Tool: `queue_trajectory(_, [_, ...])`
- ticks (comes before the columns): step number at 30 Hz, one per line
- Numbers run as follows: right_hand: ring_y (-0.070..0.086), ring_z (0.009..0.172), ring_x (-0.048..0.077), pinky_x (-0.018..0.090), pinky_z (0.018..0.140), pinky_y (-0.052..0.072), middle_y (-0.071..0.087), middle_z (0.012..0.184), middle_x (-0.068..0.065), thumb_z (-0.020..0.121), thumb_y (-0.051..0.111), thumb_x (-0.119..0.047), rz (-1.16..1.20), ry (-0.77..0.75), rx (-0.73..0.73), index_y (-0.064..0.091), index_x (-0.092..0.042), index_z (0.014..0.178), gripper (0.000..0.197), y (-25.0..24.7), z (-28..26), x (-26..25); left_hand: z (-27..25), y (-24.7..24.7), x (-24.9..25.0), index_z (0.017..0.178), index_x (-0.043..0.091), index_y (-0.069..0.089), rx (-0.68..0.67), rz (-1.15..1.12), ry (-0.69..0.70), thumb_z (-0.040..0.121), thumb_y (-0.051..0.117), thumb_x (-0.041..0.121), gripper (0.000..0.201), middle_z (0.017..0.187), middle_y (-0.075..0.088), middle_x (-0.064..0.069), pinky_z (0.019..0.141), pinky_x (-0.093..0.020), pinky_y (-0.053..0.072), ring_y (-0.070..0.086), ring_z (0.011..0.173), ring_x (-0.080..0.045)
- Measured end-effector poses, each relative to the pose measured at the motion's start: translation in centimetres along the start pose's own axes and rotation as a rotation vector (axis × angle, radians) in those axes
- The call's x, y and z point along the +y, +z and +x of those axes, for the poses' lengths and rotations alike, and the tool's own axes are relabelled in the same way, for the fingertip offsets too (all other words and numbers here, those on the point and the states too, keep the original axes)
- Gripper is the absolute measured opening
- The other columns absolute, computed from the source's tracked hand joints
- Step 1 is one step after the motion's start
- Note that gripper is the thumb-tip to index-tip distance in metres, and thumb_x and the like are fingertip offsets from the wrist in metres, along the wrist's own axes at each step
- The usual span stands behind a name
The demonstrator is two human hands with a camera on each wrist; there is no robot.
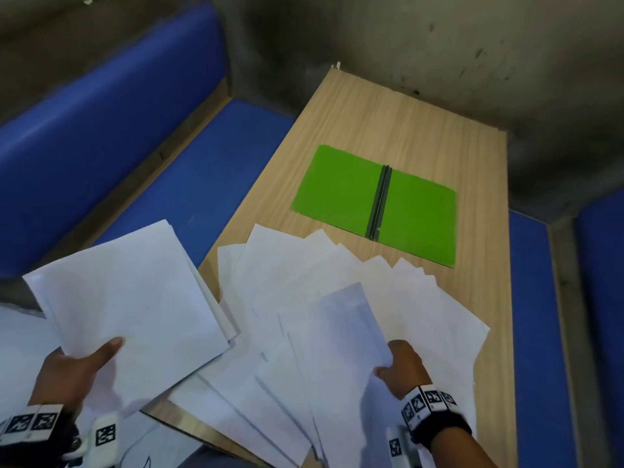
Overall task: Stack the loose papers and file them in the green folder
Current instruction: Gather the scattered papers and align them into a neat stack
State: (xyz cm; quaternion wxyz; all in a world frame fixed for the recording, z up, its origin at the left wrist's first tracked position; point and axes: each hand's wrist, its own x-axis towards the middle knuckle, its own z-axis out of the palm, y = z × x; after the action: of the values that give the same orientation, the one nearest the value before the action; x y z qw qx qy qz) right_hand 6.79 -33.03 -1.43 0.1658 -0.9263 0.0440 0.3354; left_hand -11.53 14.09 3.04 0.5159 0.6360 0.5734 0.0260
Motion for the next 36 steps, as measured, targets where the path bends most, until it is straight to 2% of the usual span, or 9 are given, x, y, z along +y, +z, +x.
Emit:
queue_trajectory(3, [0.063, 0.09, 0.024, 0.035, 0.076, 0.055, 0.061, 0.103, 0.003, 0.066, 0.077, -0.039, -0.025, 0.042, -0.001, 0.054, -0.02, 0.092, 0.04, 1.5, 0.1, 1.3, -0.5, 1.4, 0.0, 0.122, -0.007, 0.059, 0.009, 0.071, 0.022, 0.072, 0.085, 0.037, 0.072, 0.122, 0.064, -0.03, 0.093, -0.053, 0.048, 0.06, 0.11, -0.045])
queue_trajectory(7, [0.057, 0.085, 0.02, 0.022, 0.055, 0.042, 0.053, 0.094, -0.006, 0.062, 0.082, -0.039, 0.112, 0.018, -0.048, 0.04, -0.029, 0.107, 0.062, 2.1, -0.2, 1.0, -1.5, 3.2, 0.8, 0.117, -0.009, 0.06, -0.044, 0.108, 0.035, 0.077, 0.083, 0.026, 0.057, 0.108, 0.066, -0.025, 0.087, -0.048, 0.049, 0.061, 0.097, -0.038])
queue_trajectory(13, [0.063, 0.083, 0.019, 0.018, 0.055, 0.042, 0.062, 0.083, -0.007, 0.076, 0.073, -0.023, 0.147, -0.104, -0.139, 0.061, -0.026, 0.087, 0.016, 1.2, -0.5, 0.7, -1.6, 4.3, 0.6, 0.116, -0.007, 0.062, -0.058, 0.145, 0.055, 0.077, 0.084, 0.028, 0.057, 0.106, 0.068, -0.028, 0.079, -0.047, 0.05, 0.063, 0.091, -0.039])
queue_trajectory(19, [0.064, 0.094, 0.027, 0.032, 0.078, 0.049, 0.068, 0.097, 0.006, 0.077, 0.074, -0.005, 0.538, 0.008, 0.182, 0.069, -0.004, 0.108, 0.032, -3.6, 0.1, 3.6, -1.1, 4.3, 0.2, 0.115, -0.007, 0.062, -0.087, 0.096, 0.053, 0.07, 0.086, 0.043, 0.071, 0.108, 0.067, -0.027, 0.089, -0.049, 0.047, 0.062, 0.101, -0.042])
queue_trajectory(22, [0.061, 0.089, 0.023, 0.029, 0.078, 0.047, 0.063, 0.094, 0.003, 0.08, 0.072, -0.004, 0.494, 0.067, 0.315, 0.067, -0.002, 0.108, 0.028, -5.1, 1.7, 4.4, -1.2, 4.4, -0.2, 0.103, -0.007, 0.058, -0.127, 0.069, 0.043, 0.085, 0.076, 0.021, 0.038, 0.097, 0.059, -0.025, 0.081, -0.046, 0.041, 0.058, 0.095, -0.042])
queue_trajectory(26, [0.066, 0.085, 0.031, 0.039, 0.074, 0.057, 0.067, 0.097, 0.013, 0.071, 0.078, -0.014, 0.306, 0.108, 0.327, 0.064, -0.005, 0.092, 0.027, -5.1, 5.7, 5.4, 0.1, 5.2, -1.8, 0.112, 0.001, 0.064, -0.143, 0.128, 0.022, 0.064, 0.089, 0.046, 0.071, 0.108, 0.069, -0.021, 0.091, -0.053, 0.049, 0.063, 0.099, -0.039])
queue_trajectory(29, [0.064, 0.083, 0.031, 0.041, 0.073, 0.059, 0.066, 0.095, 0.011, 0.064, 0.08, -0.027, 0.085, 0.164, 0.239, 0.059, -0.013, 0.081, 0.031, -4.3, 8.1, 5.6, -1.7, 6.0, -1.0, 0.106, 0.001, 0.062, -0.124, 0.186, 0.028, 0.074, 0.086, 0.028, 0.049, 0.1, 0.067, -0.02, 0.081, -0.046, 0.05, 0.061, 0.092, -0.037])
queue_trajectory(32, [0.061, 0.094, 0.033, 0.046, 0.084, 0.053, 0.059, 0.1, 0.007, 0.064, 0.078, -0.029, 0.012, 0.186, 0.216, 0.051, -0.017, 0.098, 0.044, -4.3, 8.5, 5.0, -2.3, 7.0, -1.4, 0.101, -0.002, 0.064, -0.176, 0.184, 0.054, 0.076, 0.084, 0.026, 0.043, 0.093, 0.069, -0.022, 0.071, -0.044, 0.051, 0.063, 0.084, -0.037])
queue_trajectory(36, [0.054, 0.082, 0.024, 0.04, 0.088, 0.039, 0.055, 0.088, -0.001, 0.069, 0.08, -0.018, 0.161, 0.157, 0.218, 0.037, -0.024, 0.108, 0.058, -5.0, 7.8, 5.0, -2.3, 8.5, -2.1, 0.105, -0.003, 0.066, -0.195, 0.216, 0.089, 0.075, 0.085, 0.029, 0.048, 0.09, 0.071, -0.021, 0.062, -0.038, 0.046, 0.065, 0.081, -0.036])
